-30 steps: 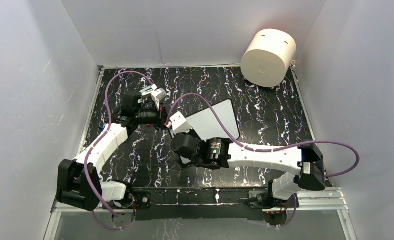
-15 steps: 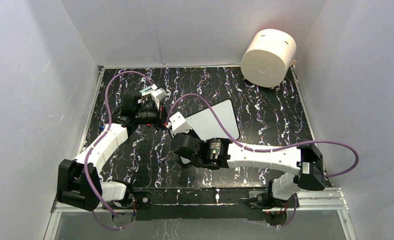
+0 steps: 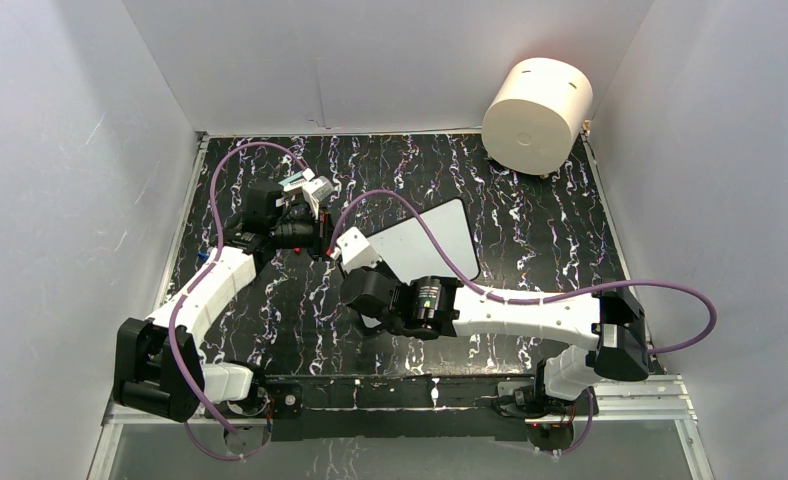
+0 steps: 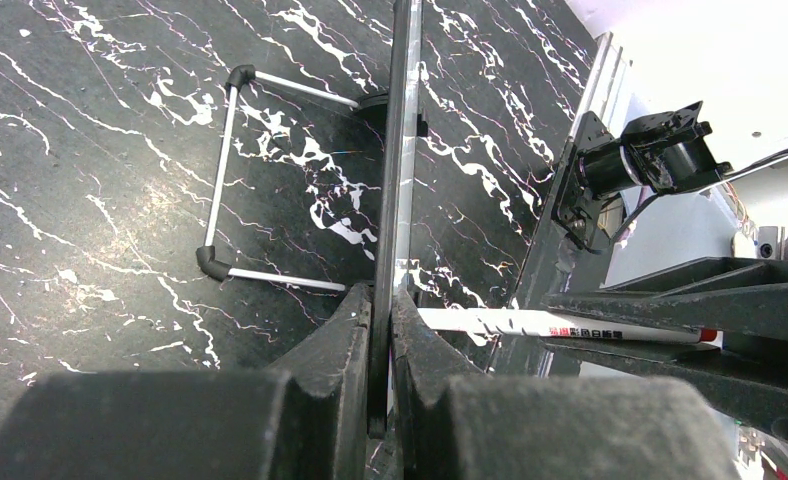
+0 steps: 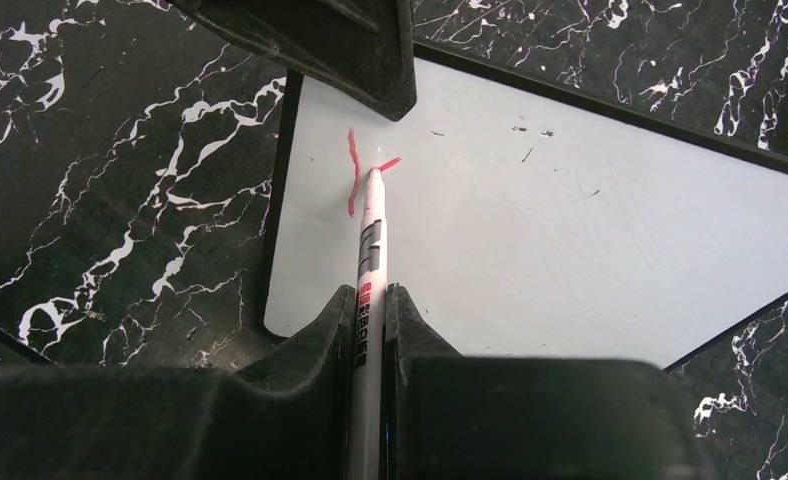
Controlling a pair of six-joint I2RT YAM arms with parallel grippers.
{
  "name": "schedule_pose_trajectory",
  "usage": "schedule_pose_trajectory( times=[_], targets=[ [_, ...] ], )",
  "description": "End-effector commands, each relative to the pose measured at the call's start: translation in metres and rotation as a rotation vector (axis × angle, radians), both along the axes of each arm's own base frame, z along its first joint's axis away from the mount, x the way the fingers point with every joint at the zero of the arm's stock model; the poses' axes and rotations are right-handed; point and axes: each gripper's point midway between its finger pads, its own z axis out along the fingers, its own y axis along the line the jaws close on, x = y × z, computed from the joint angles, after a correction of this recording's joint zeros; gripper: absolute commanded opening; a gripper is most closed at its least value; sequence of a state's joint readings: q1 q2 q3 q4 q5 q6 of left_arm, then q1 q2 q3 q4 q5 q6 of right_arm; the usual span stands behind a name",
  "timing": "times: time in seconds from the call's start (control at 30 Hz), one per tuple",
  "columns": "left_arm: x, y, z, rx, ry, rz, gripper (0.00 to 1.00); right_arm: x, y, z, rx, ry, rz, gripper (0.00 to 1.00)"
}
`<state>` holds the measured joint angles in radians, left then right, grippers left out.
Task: Write a sentence on the whiteboard
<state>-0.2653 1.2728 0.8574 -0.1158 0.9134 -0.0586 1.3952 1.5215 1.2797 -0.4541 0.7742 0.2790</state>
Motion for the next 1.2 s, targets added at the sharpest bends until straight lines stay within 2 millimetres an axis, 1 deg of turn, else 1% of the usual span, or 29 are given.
schedule_pose_trajectory(
  times=[0.0, 0.2, 0.53, 0.7, 0.87, 1.17],
  targets=[
    [-0.002, 0.007, -0.021, 0.078, 0.056, 0.039, 0.00, -0.001, 0.007, 0.000, 0.017, 0.019, 0.005, 0.00],
    [-0.002, 0.007, -0.021, 0.077, 0.056, 0.039, 0.00, -0.003, 0.008, -0.003, 0.011, 0.031, 0.015, 0.00],
    [-0.001, 0.007, -0.021, 0.078, 0.055, 0.040, 0.00, -0.002, 0.010, -0.001, 0.022, 0.018, 0.012, 0.00],
    [-0.001, 0.007, -0.021, 0.079, 0.057, 0.040, 0.00, 0.000, 0.003, -0.007, -0.003, 0.020, -0.019, 0.00],
    [0.000, 0.007, -0.022, 0.079, 0.060, 0.041, 0.00, 0.001, -0.009, -0.012, -0.036, 0.020, -0.056, 0.00],
    [-0.001, 0.007, -0.022, 0.080, 0.059, 0.040, 0.00, 0.000, -0.019, -0.014, -0.039, 0.024, -0.080, 0.00]
  ],
)
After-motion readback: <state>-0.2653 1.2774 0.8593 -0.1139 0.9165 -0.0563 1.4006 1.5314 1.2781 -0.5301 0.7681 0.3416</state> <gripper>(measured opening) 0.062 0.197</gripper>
